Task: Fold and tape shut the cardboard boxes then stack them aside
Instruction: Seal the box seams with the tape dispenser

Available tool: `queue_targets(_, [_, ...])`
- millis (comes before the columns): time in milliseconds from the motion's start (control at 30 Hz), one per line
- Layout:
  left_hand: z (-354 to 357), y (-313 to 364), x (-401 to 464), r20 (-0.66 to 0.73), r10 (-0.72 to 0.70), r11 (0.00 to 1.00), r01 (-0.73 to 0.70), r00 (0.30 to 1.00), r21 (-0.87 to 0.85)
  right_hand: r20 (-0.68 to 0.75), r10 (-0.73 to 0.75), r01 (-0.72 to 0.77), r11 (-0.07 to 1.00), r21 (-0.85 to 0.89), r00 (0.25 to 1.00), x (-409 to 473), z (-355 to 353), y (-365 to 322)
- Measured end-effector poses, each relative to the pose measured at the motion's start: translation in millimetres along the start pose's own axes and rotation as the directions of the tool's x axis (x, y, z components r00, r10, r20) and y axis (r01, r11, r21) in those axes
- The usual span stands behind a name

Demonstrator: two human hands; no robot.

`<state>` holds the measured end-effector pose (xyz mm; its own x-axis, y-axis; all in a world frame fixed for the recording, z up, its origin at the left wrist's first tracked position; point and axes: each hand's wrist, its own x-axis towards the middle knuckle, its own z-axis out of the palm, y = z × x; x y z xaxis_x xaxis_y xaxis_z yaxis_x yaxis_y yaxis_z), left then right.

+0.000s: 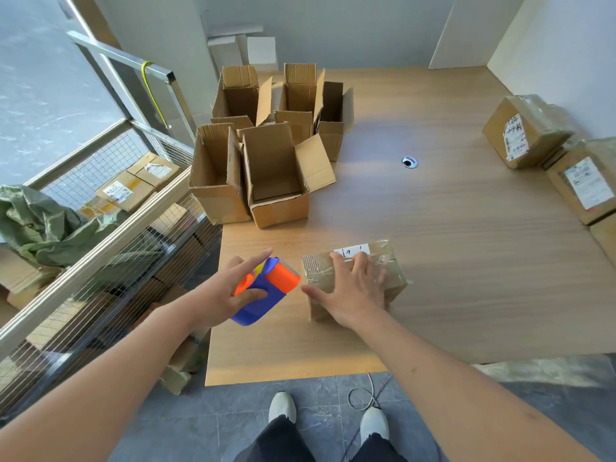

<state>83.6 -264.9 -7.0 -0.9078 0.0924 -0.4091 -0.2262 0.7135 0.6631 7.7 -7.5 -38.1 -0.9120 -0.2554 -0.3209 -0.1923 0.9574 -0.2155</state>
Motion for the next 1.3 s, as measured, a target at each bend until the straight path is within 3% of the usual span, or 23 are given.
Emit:
queue_targets(167, [-9, -4, -1, 0.013, 0.036, 0.998, -0.037, 0.999, 0.042, 0.0, 0.016, -0.016, 1.0, 0.015, 1.0, -1, 11, -21])
queue_targets(267, [-14, -7, -1, 0.009, 0.087, 0.996, -0.087, 0.996, 0.03, 0.032, -0.114, 0.114, 0.993, 0.007, 0.993, -5, 7, -15])
queue_targets(400, [-16, -4, -1, 0.0, 0.131, 0.991, -0.131, 0.991, 0.02, 0.175, -0.313, 0.313, 0.949, 0.028, 0.934, -14, 0, 6])
queue_targets(533, [-12, 0, -2, 0.005, 0.164, 0.986, -0.164, 0.986, 0.029, 0.199, -0.412, 0.417, 0.909, 0.021, 0.889, -9, -6, 22])
queue_targets(633, [-9, 4, -3, 0.008, 0.189, 0.981, -0.189, 0.982, 0.033, 0.058, -0.411, 0.387, 0.892, 0.235, 0.91, -2, -14, 26])
queue_targets(733, [-6, 10, -5, 0.004, 0.207, 0.978, -0.207, 0.978, 0.038, -0.116, -0.302, 0.309, 0.736, 0.602, 0.946, -2, -19, 17])
queue_targets(833, [-4, 17, -7, 0.008, 0.21, 0.977, -0.21, 0.978, 0.037, -0.037, -0.289, 0.197, 0.548, 0.813, 0.957, -5, -29, 5])
queue_targets(967, [-1, 26, -10, 0.007, 0.218, 0.975, -0.218, 0.976, 0.036, 0.063, -0.332, 0.113, 0.484, 0.868, 0.941, -12, -34, 2])
queue_targets(1300, [8, 44, -22, 0.003, 0.217, 0.975, -0.216, 0.976, 0.057, 0.077, -0.352, 0.087, 0.428, 0.9, 0.933, -29, -39, 14])
